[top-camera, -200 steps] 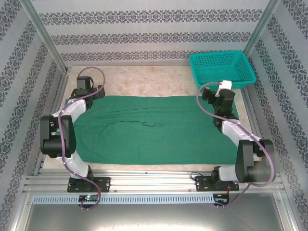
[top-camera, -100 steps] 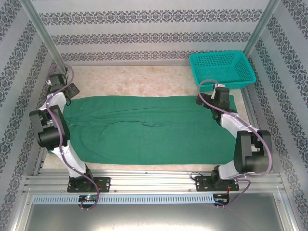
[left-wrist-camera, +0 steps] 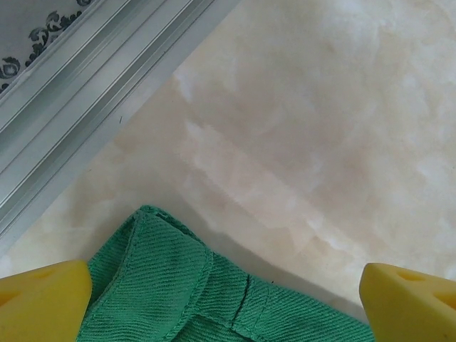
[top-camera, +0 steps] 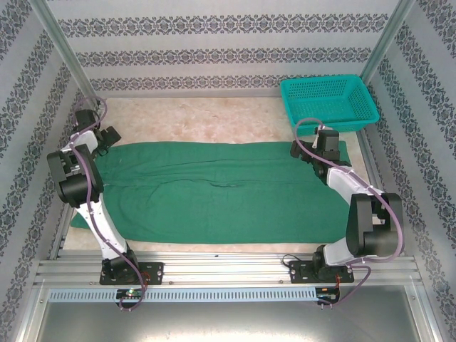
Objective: Roll up the long pants
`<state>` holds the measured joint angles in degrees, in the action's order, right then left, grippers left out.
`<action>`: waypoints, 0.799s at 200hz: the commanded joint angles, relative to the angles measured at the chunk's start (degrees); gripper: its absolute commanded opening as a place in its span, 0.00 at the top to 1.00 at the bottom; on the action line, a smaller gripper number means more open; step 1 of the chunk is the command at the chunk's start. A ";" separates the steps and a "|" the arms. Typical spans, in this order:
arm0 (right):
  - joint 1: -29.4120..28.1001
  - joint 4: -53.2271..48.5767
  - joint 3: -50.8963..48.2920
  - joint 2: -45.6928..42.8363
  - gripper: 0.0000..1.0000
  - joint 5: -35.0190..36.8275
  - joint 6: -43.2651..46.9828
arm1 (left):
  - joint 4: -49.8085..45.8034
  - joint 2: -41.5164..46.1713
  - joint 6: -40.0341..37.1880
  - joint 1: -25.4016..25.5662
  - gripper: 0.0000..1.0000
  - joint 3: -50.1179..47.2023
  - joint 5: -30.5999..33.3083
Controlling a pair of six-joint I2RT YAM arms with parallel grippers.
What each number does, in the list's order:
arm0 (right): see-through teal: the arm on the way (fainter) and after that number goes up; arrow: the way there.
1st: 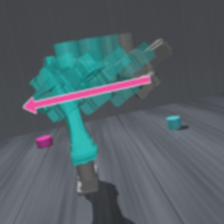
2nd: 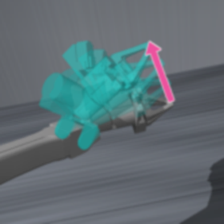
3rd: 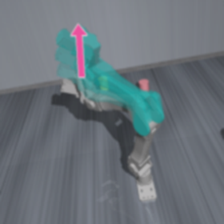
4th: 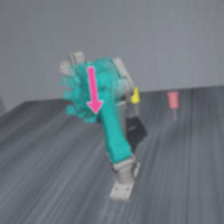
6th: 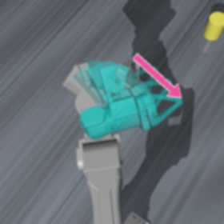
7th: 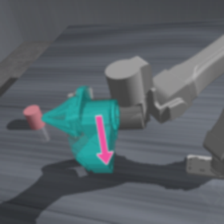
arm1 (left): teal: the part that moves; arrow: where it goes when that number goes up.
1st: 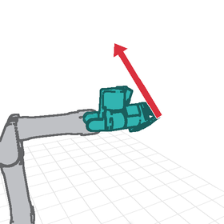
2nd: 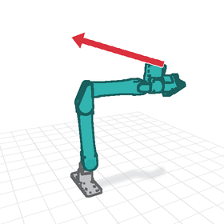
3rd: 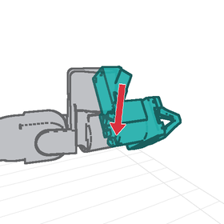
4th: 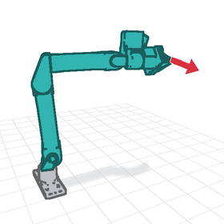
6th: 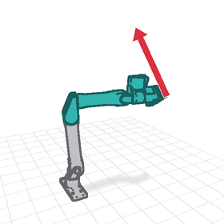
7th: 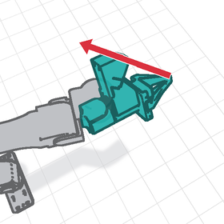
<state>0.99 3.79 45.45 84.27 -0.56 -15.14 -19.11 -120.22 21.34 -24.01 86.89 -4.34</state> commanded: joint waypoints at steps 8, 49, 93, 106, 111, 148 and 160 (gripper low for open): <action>-0.16 -1.13 2.38 0.64 0.02 0.16 -1.08 | -6.31 -3.46 0.24 0.02 0.04 4.44 -1.32; -0.09 -1.60 3.27 1.49 0.02 0.03 -1.48 | -10.88 -7.16 1.53 -0.24 0.08 7.98 -4.31; 0.06 -2.10 3.99 2.19 0.02 0.63 -1.80 | -11.77 -7.00 2.27 -0.46 0.51 6.54 -2.65; 0.33 -2.40 4.25 2.30 0.02 0.91 -2.46 | -12.53 -7.09 2.08 -0.59 0.62 6.72 -2.37; 0.48 -2.43 4.30 2.42 0.02 0.76 -2.70 | -12.74 -7.05 1.99 -0.60 0.70 6.72 -2.25; 1.79 -4.54 5.44 3.12 0.02 5.52 -6.01 | -11.98 -3.19 2.16 -0.60 1.00 3.40 2.20; 3.49 -6.73 6.33 3.71 0.02 7.30 -9.11 | -12.10 -1.92 1.82 -0.59 1.00 2.50 2.65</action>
<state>1.78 0.62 48.86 86.65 1.43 -18.61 -27.81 -124.81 23.18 -24.12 92.38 -5.34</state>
